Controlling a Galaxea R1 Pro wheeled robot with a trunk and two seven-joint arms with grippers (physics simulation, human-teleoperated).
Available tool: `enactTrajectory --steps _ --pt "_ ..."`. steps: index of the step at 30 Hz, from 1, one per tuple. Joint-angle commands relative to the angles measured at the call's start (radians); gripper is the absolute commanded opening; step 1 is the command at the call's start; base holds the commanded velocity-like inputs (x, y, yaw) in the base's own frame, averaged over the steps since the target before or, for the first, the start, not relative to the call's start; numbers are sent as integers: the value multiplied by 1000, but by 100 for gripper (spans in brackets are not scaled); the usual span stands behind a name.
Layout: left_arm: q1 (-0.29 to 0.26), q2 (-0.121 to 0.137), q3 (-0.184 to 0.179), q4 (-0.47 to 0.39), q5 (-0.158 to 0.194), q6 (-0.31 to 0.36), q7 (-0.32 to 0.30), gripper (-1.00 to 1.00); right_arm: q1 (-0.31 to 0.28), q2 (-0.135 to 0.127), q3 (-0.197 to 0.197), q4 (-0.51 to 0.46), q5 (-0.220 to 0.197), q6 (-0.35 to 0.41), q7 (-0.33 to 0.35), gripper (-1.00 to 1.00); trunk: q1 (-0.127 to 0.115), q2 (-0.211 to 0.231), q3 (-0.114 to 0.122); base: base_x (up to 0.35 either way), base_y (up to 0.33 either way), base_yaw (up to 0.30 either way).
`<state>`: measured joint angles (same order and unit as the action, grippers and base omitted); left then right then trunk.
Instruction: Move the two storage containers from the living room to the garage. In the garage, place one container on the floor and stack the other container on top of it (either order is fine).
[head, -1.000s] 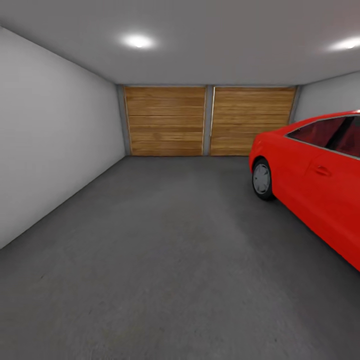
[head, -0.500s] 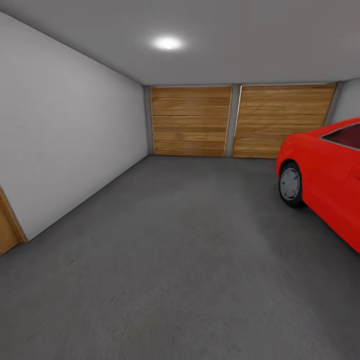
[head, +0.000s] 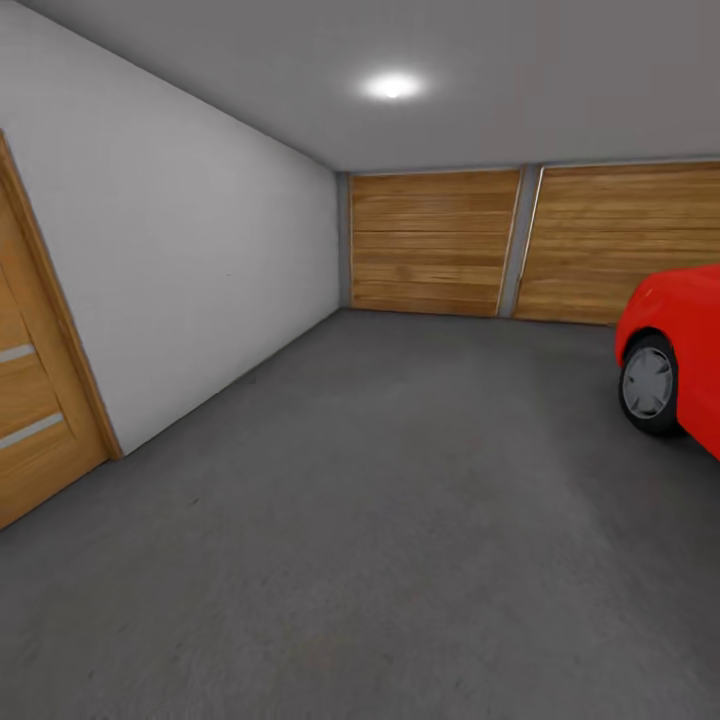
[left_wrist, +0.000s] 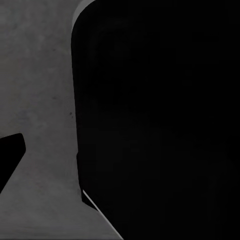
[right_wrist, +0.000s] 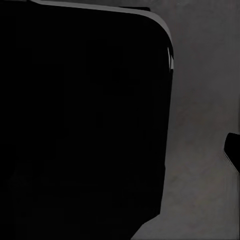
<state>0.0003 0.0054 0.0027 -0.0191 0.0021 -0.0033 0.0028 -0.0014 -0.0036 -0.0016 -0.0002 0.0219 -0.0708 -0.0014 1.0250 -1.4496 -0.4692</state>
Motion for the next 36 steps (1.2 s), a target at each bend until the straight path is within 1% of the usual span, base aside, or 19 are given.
enactTrajectory --steps 1,4,9,11,12,14,17,18,19,22,25,30,36 --pt "0 -1 2 -9 1 -3 1 100 0 0 0 0 3 -3 0 100 0 0 -1 0 0 298" --pt "0 -7 6 -40 3 -20 3 100 0 0 0 0 5 -3 0 100 0 0 -1 0 0 298" --pt "0 -10 10 -50 6 -61 4 100 0 1 0 0 5 -3 0 100 0 0 -1 0 0 298" --pt "0 -11 11 -50 15 -72 5 100 0 1 0 0 4 -4 0 100 0 0 -1 0 0 298" --pt "0 -11 12 -50 27 -74 6 100 0 1 -1 0 4 -4 0 100 0 0 -1 0 0 298" --pt "0 -11 12 -50 57 -76 6 100 0 1 -1 0 4 -4 0 100 0 0 -1 0 0 298" --pt "0 -9 12 -48 146 -77 5 100 0 1 -1 0 4 -4 0 100 0 0 -1 0 0 298" --pt "0 -8 11 -48 163 -77 5 100 0 1 -1 0 4 -4 0 100 0 0 -1 0 0 298" --pt "0 -8 10 -47 210 -76 5 100 0 1 -1 0 3 -4 0 100 0 0 -1 0 0 298" --pt "0 -7 9 -46 256 -76 5 100 0 1 -1 0 2 -4 0 100 0 0 -1 0 0 298" --pt "0 -8 7 -46 268 -79 4 100 0 1 -1 0 1 -4 0 100 0 0 -1 0 0 298" --pt "0 -7 1 -47 270 -81 -3 100 0 1 -2 0 0 -4 0 100 0 0 -1 0 0 298" --pt "0 -9 5 -48 274 -77 -5 100 0 1 1 0 1 -4 -1 100 0 0 -1 0 0 298"
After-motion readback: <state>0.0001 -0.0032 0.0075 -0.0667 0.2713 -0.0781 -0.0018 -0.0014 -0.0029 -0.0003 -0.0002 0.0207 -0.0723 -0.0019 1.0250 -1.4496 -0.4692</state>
